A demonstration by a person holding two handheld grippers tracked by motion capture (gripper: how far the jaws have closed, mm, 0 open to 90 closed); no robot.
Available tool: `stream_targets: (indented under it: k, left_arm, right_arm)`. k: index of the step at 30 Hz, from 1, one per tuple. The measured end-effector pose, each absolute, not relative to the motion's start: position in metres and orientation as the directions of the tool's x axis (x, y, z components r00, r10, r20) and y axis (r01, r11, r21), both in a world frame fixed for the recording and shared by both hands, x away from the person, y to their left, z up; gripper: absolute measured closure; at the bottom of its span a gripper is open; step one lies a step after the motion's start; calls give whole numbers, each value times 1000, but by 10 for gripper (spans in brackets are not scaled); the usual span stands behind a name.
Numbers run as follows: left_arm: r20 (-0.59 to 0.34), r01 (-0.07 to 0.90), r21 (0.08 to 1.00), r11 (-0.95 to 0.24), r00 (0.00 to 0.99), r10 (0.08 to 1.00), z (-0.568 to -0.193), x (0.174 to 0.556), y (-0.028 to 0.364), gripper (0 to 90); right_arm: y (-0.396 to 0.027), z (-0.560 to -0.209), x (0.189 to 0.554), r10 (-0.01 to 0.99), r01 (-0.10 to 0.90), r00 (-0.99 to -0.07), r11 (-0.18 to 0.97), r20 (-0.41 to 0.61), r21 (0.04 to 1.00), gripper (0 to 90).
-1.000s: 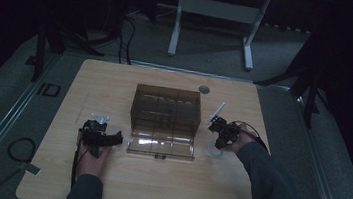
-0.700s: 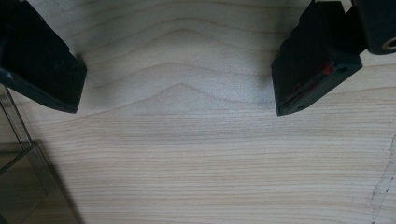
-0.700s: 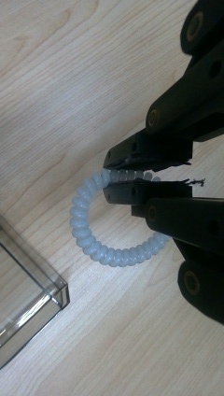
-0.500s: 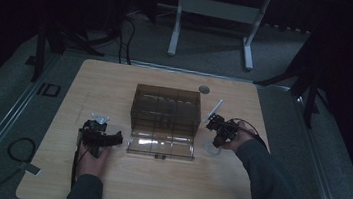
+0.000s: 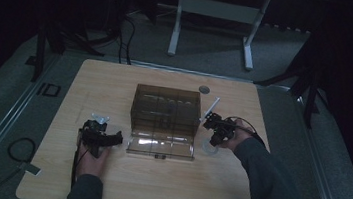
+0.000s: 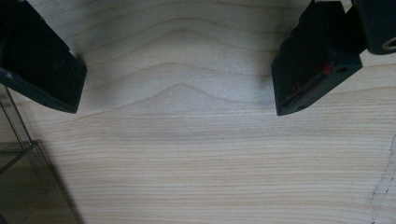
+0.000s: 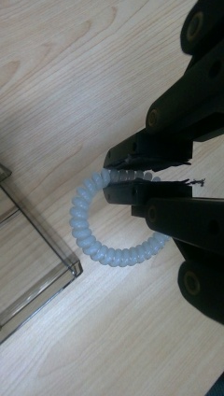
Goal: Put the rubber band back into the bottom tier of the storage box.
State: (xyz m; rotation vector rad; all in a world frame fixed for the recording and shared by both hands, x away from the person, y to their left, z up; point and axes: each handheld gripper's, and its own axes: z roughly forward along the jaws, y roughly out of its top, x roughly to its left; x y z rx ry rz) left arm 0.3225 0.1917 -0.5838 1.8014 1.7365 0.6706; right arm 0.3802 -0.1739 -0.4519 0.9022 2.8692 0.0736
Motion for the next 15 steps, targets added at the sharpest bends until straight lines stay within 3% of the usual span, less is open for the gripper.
stream_targets:
  k: [15]
  left_arm:
    - [-17, 728, 686, -19, 43, 999, -584, 322, 192, 31]
  right_arm:
    - [-163, -444, 376, 548, 539, -829, 836, -110, 100, 820]
